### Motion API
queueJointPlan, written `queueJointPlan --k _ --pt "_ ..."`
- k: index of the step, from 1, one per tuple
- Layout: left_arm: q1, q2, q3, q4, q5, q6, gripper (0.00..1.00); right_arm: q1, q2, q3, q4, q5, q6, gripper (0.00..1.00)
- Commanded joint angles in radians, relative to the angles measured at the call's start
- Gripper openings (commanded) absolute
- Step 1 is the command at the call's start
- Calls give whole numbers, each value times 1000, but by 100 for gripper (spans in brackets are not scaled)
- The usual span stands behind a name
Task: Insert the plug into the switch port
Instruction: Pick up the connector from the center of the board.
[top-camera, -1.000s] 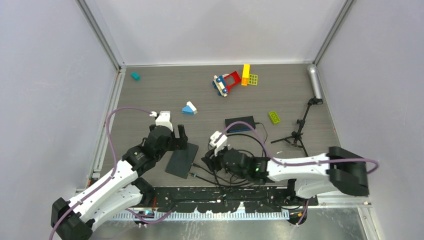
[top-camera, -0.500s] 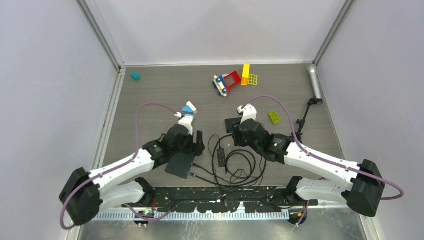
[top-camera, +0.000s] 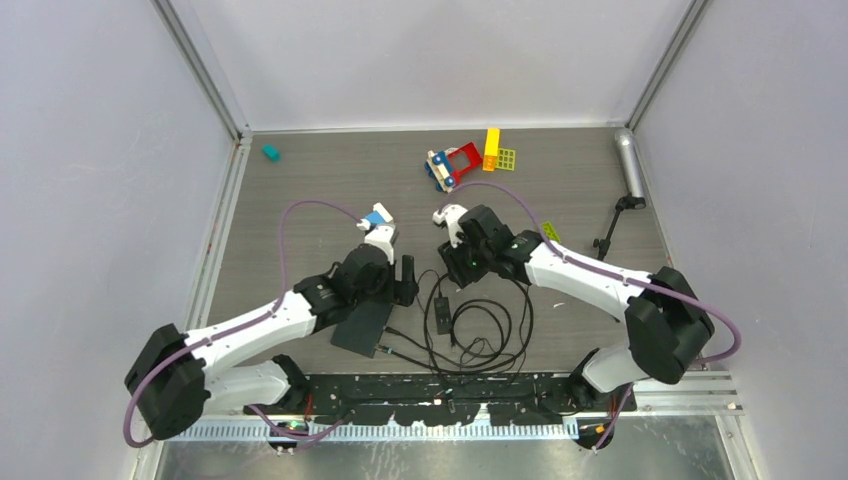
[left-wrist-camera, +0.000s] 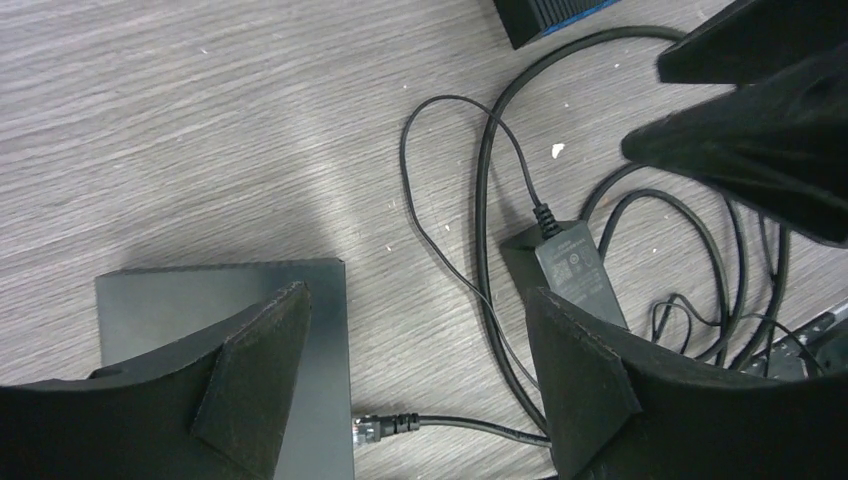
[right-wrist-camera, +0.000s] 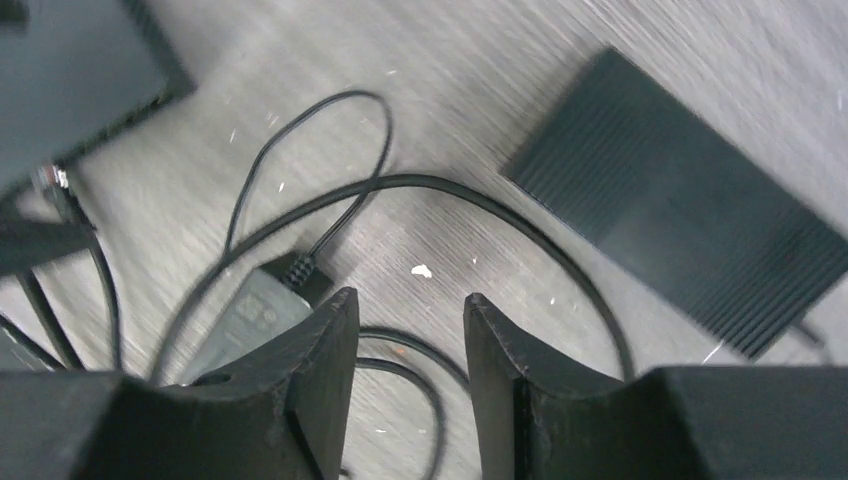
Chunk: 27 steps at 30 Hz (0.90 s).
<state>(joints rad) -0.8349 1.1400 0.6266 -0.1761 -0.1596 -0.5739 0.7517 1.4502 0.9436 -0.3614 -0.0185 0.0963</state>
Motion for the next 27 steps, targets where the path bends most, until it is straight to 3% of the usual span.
queueJointPlan --k 1,4,8,14,20,27 --pt "2 -137 -2 -62 -50 -25 81 4 6 63 -3 -240 -521 52" --pt "2 -261 -21 -122 -77 -40 82 -10 33 77 -36 -276 -751 57" --pt "3 -387 -31 -188 -112 -51 82 -18 158 188 -153 -277 -923 59" --pt "3 -469 -31 -226 -119 -50 83 -18 287 261 -150 -288 -1034 63" --pt "2 -484 -33 -249 -121 -40 84 -18 364 327 -278 -344 -1119 63" --pt "3 -483 -35 -258 -121 -36 85 -18 419 338 -247 -331 -1168 63"
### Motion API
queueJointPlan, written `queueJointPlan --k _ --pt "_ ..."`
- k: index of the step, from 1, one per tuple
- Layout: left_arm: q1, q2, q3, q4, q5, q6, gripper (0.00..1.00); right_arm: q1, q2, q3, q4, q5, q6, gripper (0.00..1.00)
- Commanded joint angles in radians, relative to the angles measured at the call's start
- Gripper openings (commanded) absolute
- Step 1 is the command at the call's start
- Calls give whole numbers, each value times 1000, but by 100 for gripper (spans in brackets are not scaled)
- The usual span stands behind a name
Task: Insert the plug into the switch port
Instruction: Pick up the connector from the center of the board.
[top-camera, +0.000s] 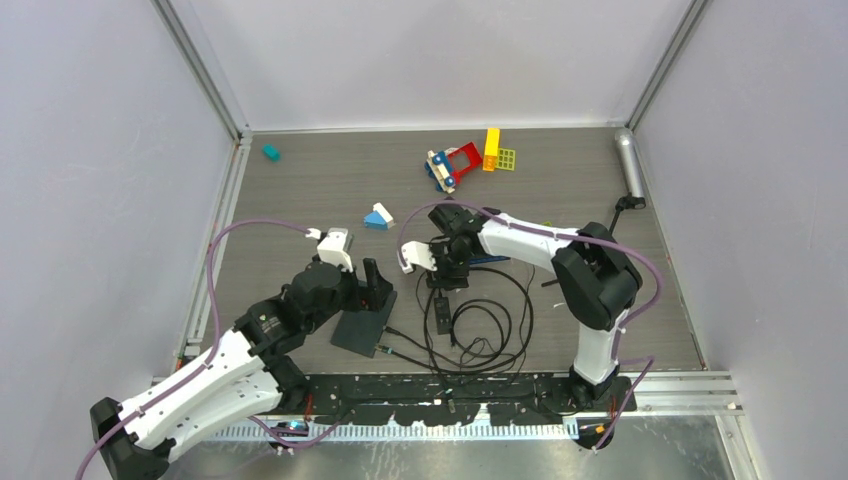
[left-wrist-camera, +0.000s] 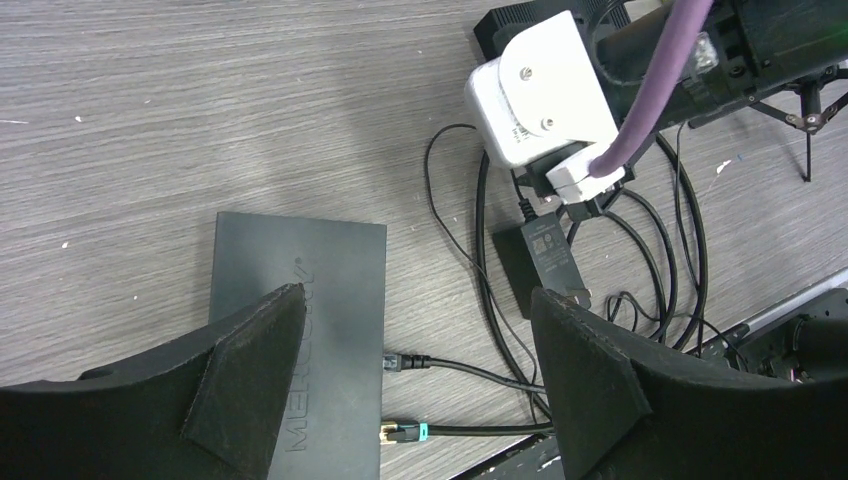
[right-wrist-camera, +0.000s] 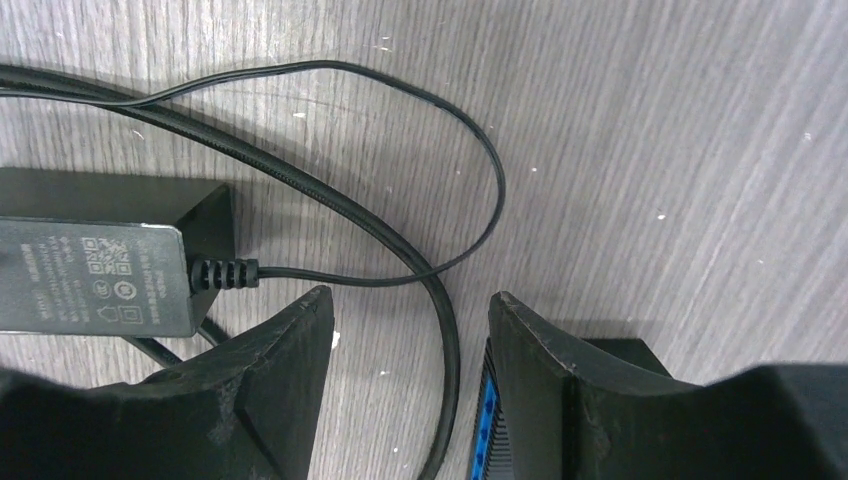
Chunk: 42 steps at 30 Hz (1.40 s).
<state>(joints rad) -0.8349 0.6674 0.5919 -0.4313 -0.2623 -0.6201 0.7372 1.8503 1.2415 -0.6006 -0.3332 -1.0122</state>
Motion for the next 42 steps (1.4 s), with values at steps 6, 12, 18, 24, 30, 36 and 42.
queueJointPlan --k 6,12,18,24,30,36,42 --pt "3 -9 -1 -5 -23 13 86 -3 84 85 -56 -11 -94 62" --pt "3 1 5 -7 -23 9 86 -4 168 185 -190 3 -120 35" --pt "3 -6 8 -12 -24 4 86 -3 153 181 -204 93 -89 1" --pt "3 -2 16 -14 -27 2 86 -3 0 146 -165 305 -24 1" --pt "3 19 53 -7 -36 16 86 -1 -148 135 -158 594 42 1" --pt "3 53 95 44 -34 56 86 10 -302 100 -85 842 110 1" --pt "3 47 124 194 13 142 88 27 -401 81 23 1064 170 0"
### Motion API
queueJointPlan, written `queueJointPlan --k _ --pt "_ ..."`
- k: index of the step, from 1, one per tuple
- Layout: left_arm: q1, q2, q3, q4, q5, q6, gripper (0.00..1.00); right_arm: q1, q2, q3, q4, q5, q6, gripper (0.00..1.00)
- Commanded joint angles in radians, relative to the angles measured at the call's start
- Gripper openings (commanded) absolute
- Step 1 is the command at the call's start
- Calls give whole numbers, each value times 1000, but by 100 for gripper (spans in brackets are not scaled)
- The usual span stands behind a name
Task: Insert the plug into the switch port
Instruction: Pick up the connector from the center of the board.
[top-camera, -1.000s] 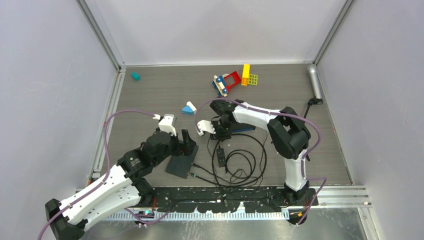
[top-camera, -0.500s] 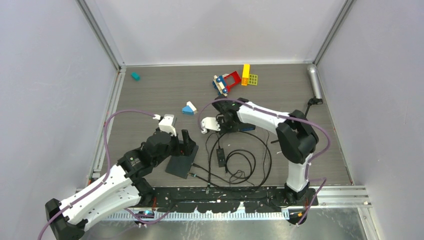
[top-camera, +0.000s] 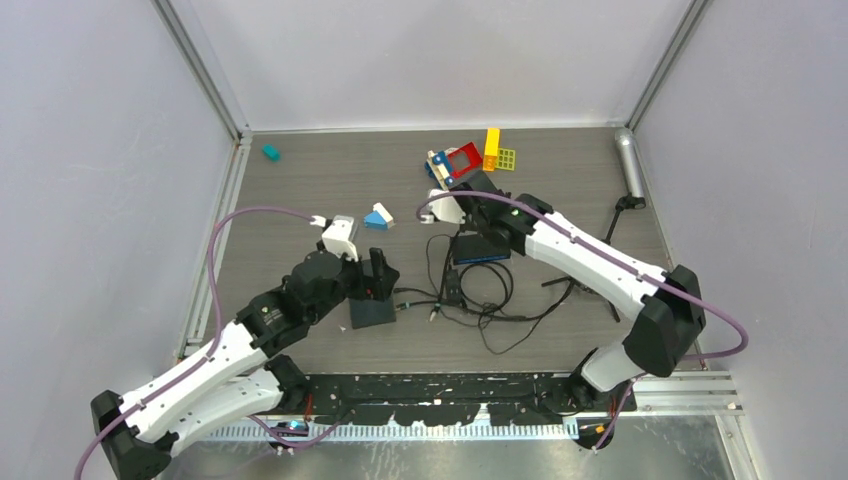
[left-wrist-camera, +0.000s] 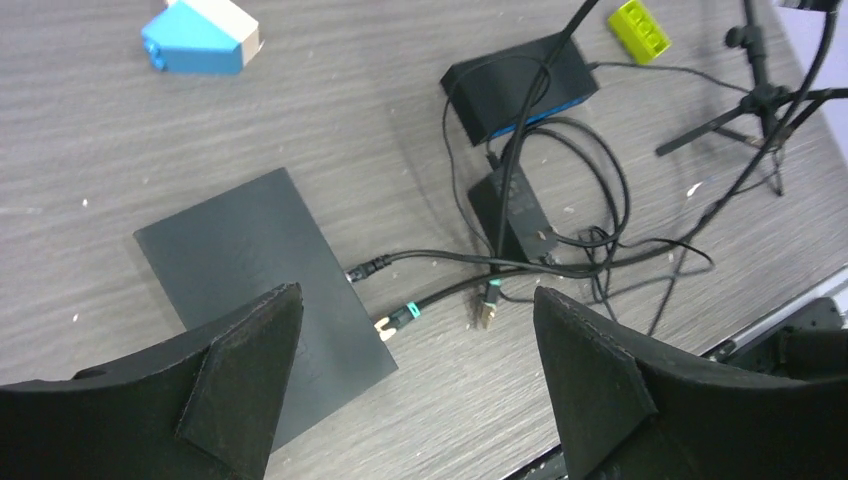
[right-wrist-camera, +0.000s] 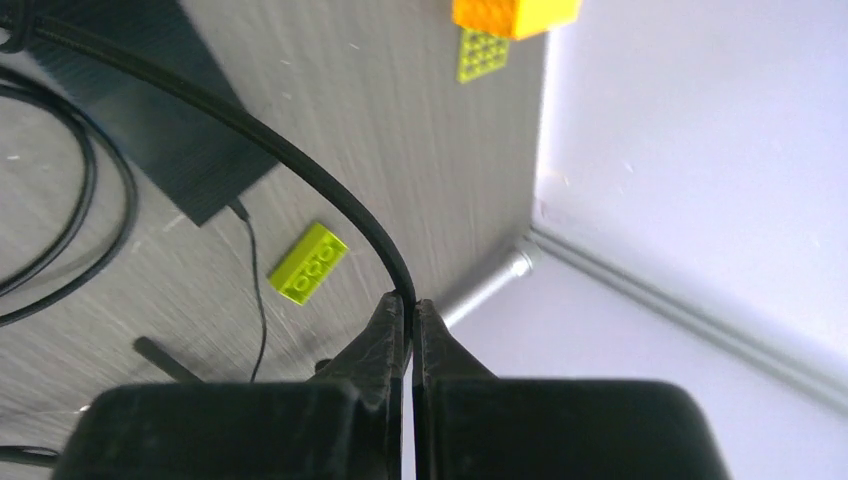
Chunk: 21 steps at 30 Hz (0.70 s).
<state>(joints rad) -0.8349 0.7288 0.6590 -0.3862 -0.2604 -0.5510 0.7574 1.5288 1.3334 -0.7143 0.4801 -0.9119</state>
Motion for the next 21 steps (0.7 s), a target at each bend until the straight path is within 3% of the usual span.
queueJointPlan --k 1,4,9,17,21 --pt "3 -16 62 168 5 83 88 11 -96 -12 158 276 83 1" --pt "3 -9 87 191 -3 119 88 49 -157 -14 206 315 99 1" --pt "3 20 109 191 15 143 88 213 -285 -22 253 237 92 1" --pt "3 5 97 183 27 143 88 476 -404 -73 371 284 37 1" --pt "3 -18 84 184 18 160 88 489 -447 -136 426 297 64 0"
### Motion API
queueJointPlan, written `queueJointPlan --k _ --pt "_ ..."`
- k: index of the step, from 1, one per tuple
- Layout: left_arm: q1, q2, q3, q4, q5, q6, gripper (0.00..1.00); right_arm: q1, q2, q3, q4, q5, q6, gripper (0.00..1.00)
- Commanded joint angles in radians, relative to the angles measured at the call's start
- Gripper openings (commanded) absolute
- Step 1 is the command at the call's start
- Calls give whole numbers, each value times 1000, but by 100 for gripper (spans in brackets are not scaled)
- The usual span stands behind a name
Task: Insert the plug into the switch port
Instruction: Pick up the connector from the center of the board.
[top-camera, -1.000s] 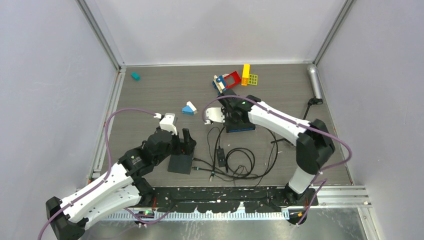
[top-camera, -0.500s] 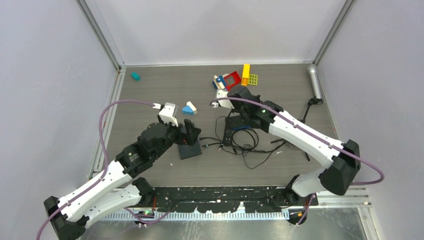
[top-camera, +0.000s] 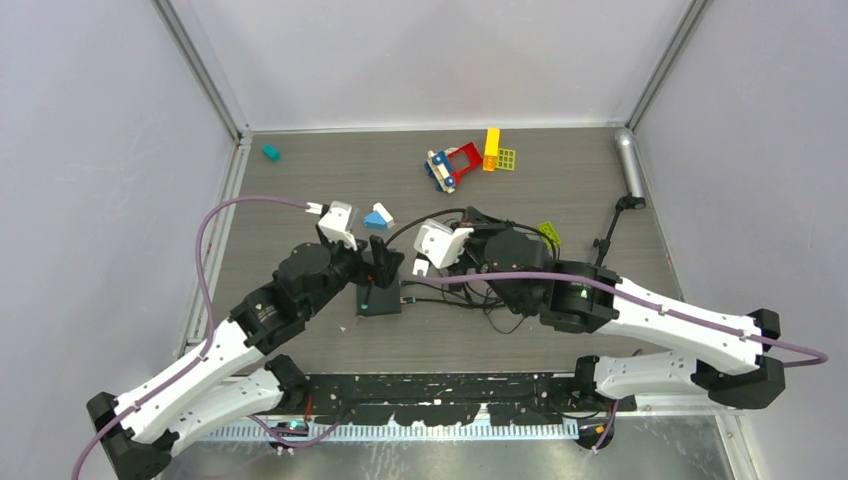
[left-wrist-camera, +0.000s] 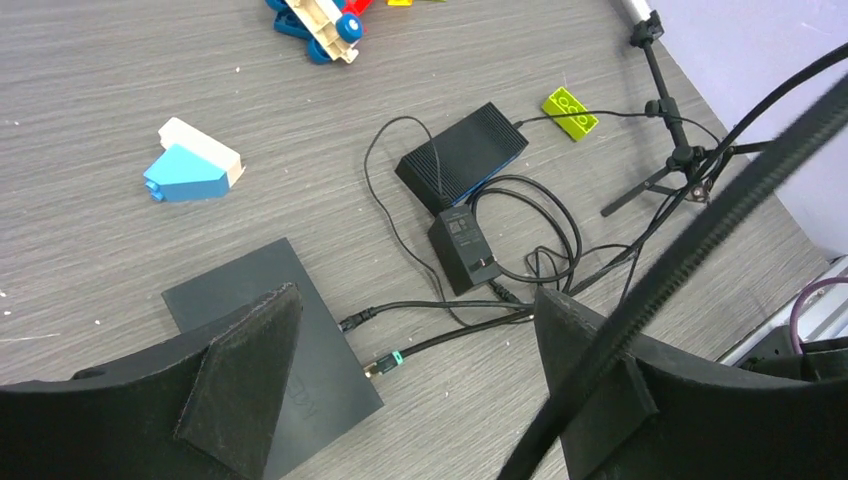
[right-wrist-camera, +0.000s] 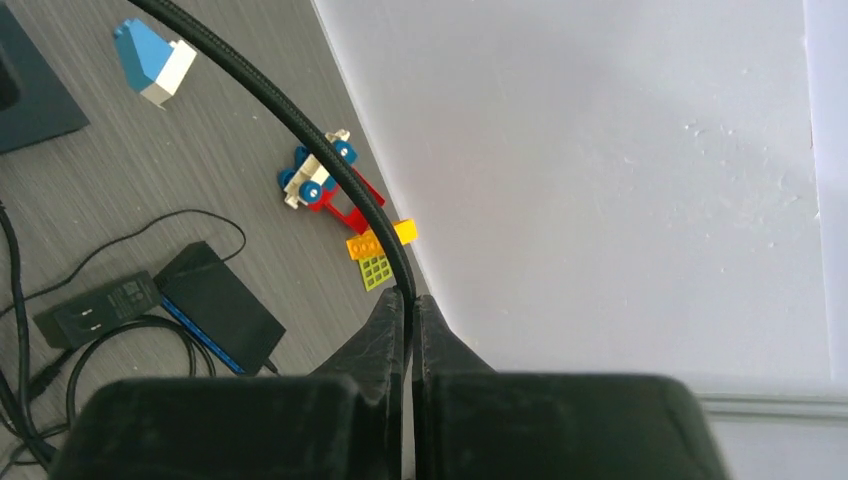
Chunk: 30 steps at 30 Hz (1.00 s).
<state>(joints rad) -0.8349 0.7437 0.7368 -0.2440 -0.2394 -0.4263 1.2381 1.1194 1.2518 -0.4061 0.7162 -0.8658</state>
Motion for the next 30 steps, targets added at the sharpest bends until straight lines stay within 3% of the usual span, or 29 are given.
queueJointPlan --k 1,6,14,17,22,25,29,30 --pt "3 -39 6 46 -3 46 88 8 -43 -71 133 88 23 0" --pt "3 -102 -24 100 18 140 90 8 -113 -123 130 117 134 0" --pt "3 -119 -81 216 287 234 93 9 -284 -184 129 22 267 1" --pt "3 -86 -78 218 317 249 91 9 -327 -191 121 -15 294 1" --pt "3 -63 -68 217 341 253 64 8 -371 -213 110 -37 322 0" --pt "3 -58 -55 201 341 250 27 9 -386 -227 80 -38 325 0" --pt "3 -67 -40 179 351 261 9 8 -397 -229 -2 -74 327 2" --pt "3 -68 -35 170 361 266 3 9 -402 -228 -28 -97 327 7"
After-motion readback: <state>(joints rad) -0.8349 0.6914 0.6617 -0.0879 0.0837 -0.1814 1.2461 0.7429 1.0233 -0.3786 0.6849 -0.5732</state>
